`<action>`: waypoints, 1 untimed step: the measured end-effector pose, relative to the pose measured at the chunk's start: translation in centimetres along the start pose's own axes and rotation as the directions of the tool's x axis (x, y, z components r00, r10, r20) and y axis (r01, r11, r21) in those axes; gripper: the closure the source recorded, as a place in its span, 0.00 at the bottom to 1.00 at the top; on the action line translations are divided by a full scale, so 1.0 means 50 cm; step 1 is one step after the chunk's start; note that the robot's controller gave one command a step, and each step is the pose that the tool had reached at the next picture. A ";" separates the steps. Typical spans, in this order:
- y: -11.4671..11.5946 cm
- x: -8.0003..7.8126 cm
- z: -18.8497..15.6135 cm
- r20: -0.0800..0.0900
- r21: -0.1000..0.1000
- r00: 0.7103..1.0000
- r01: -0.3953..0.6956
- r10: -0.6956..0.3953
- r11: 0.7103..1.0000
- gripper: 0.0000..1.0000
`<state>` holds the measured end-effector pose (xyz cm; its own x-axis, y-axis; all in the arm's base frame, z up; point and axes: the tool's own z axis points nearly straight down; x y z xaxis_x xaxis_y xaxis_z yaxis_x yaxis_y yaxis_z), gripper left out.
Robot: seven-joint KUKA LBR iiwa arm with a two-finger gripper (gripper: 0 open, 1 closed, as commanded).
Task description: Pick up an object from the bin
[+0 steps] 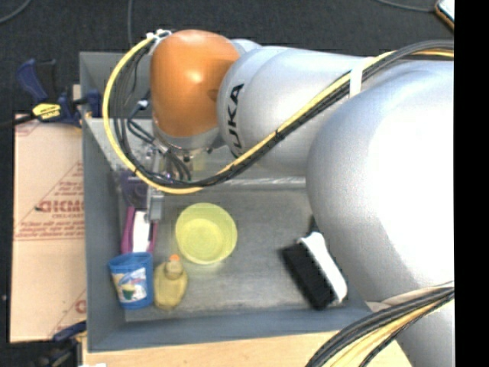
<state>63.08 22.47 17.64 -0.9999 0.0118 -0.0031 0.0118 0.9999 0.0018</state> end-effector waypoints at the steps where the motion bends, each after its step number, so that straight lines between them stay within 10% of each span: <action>1: 0.000 0.000 0.000 0.000 0.000 1.000 0.000 0.000 1.000 0.00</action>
Offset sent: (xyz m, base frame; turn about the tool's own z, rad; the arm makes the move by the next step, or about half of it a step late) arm -0.0184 0.0078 -0.0719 -0.1866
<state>63.08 22.47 17.64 -0.9999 0.0119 -0.0031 0.0119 0.9999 0.0018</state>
